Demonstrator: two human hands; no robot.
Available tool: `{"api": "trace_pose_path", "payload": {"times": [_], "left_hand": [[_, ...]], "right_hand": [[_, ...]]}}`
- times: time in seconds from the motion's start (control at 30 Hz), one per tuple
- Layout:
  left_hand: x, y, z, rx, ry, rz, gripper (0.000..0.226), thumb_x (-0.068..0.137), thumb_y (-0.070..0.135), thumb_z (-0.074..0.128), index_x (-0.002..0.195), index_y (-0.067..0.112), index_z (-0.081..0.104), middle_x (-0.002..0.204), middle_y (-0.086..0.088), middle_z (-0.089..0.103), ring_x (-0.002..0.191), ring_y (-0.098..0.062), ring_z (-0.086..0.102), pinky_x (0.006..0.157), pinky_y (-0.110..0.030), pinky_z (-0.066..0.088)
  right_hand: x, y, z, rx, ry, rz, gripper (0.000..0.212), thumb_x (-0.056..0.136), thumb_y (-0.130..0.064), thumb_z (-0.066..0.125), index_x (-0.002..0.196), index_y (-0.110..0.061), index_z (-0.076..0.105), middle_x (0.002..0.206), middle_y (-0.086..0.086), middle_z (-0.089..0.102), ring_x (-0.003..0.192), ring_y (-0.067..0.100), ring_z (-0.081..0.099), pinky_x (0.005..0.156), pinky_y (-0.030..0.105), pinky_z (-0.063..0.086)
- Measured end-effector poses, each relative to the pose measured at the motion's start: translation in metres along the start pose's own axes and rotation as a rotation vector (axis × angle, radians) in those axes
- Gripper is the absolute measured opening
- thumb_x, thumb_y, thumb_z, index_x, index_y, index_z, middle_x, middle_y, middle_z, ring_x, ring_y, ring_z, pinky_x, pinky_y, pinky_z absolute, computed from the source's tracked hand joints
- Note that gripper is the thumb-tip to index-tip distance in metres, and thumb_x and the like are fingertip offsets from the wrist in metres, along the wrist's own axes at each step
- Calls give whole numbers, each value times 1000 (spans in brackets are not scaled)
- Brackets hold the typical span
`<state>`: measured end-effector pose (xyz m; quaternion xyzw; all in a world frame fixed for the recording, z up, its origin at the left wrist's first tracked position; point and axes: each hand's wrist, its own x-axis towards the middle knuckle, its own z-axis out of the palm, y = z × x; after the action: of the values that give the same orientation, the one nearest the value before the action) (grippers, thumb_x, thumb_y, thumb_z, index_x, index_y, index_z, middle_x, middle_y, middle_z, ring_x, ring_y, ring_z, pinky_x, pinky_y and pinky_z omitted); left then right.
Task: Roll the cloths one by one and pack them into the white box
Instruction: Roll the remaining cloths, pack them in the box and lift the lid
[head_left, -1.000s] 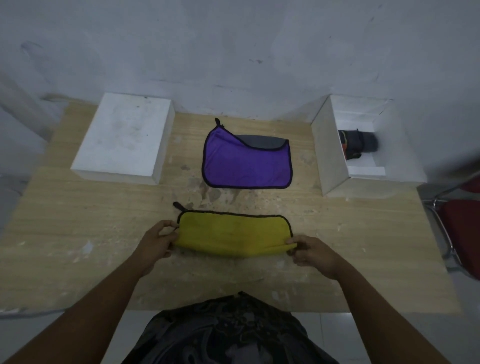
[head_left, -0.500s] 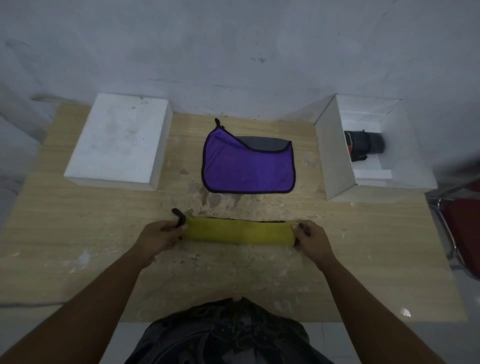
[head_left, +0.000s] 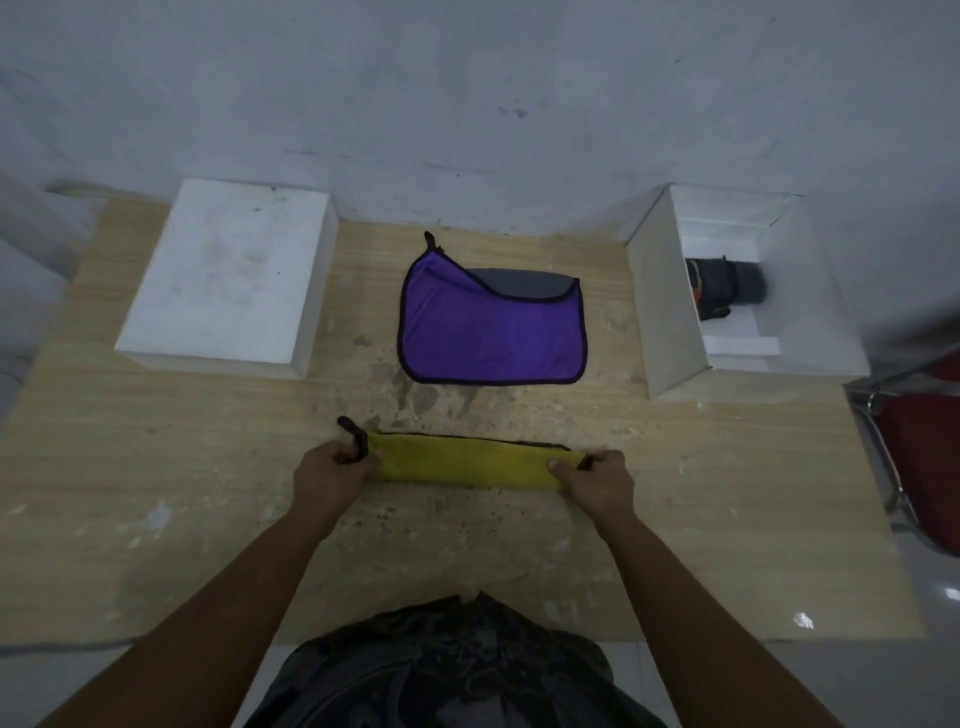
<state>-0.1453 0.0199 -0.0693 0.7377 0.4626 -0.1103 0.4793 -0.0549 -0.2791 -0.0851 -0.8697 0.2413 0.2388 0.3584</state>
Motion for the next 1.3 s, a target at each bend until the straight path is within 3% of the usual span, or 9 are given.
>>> {"api": "trace_pose_path", "payload": {"times": [0.1,0.23,0.33,0.5,0.63,0.8,1.0,1.1,1.3], "left_hand": [[2,2,-1,-90,-42,-34,20,76,14,76,78,3,60,86,-22,62,79,-29,57,70,-39,44],[6,5,-6,-274,-108,-102,30,79,5,72,102,3,53,99,-14,60,88,-32,58,78,-47,53],[6,2,-5,-377,-138,-130,34,85,5,67,111,8,46,112,-13,56,99,-32,57,90,-48,52],[5,-12,-6,-243,-73,-67,38,84,6,69,117,3,48,123,-21,55,104,-34,56,83,-43,49],[1,-17,-5,-144,-72,-18,44,82,5,71,121,0,51,118,-22,59,103,-35,58,81,-40,48],[6,-23,-9,-182,-120,-32,41,78,8,75,112,8,52,118,-21,60,107,-36,59,90,-49,52],[1,-23,-11,-168,-168,-14,49,81,8,73,124,3,49,114,-14,60,107,-34,59,93,-48,51],[2,-23,-10,-143,-173,6,50,82,9,72,125,3,48,114,-14,59,107,-33,59,91,-45,52],[7,-23,-14,-170,-230,15,44,82,3,70,121,1,50,112,-16,61,103,-31,60,92,-49,52]], "right_hand": [[3,-2,0,138,-63,59,46,68,-29,82,97,2,65,90,15,65,84,31,64,74,40,56],[0,-5,-10,241,-197,9,37,73,-21,81,104,-5,69,98,12,69,90,29,65,79,38,55],[3,-1,-16,266,-226,1,37,73,-23,81,106,-10,70,93,8,71,79,25,65,65,33,53],[8,9,-25,113,-179,-46,36,74,-28,80,102,-8,70,95,12,71,80,28,65,70,39,57],[-1,0,-20,-140,-62,-225,20,81,-36,71,86,-19,61,80,-1,56,81,22,53,61,27,37],[-31,-12,4,-99,47,-349,23,87,-19,63,103,-3,62,83,4,56,80,25,59,52,10,35],[-50,-15,48,-185,-62,-395,34,91,-34,57,113,-9,59,102,7,62,92,23,58,73,24,40],[-47,-10,55,-180,12,-379,27,93,-24,51,108,-6,64,105,16,63,92,28,59,76,29,44],[-49,-11,51,-147,136,-203,56,73,-37,75,114,-9,49,113,15,52,106,32,51,86,45,50]]}}
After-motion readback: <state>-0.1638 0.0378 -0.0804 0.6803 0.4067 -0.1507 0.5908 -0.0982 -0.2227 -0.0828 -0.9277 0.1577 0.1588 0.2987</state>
